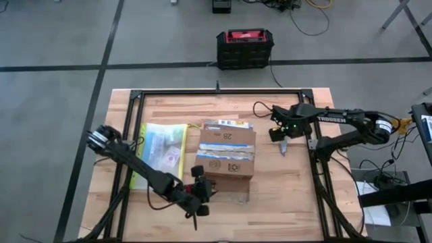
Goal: Unpack boxes
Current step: Break down the box until it is fully flat
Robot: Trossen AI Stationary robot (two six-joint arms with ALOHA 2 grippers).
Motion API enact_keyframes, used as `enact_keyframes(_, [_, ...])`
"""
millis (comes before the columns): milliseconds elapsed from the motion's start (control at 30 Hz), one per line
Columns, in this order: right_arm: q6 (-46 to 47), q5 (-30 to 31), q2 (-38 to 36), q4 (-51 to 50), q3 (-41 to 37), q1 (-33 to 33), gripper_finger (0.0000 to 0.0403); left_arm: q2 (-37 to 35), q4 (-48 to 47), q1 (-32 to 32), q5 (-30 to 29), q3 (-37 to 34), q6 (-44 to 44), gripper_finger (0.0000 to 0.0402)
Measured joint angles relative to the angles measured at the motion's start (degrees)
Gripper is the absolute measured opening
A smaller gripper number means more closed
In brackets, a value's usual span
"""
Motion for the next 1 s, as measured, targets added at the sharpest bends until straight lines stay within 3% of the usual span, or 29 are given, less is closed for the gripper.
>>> enact_keyframes(233, [2.8,0.0,0.5,9.2,-5.0,-1.9,0.0266,0.4,1.0,-0.3,0.0,-0.1,-2.1,0.0119])
enact_keyframes(500, [2.8,2.4,2.1,10.7,-6.7,-2.0,0.0203,0.4,4.6,-0.5,-1.0,-0.1,-0.9,0.0119])
enact_keyframes(767, [0.9,4.8,2.2,11.0,-6.6,-0.4,0.0107,0.4,13.9,-0.5,-1.4,-0.2,5.7,0.0119])
enact_keyframes(1000, [0.7,5.9,1.0,11.0,-6.8,1.2,0.0106,0.4,28.0,-0.4,-6.9,-1.9,9.7,0.0119])
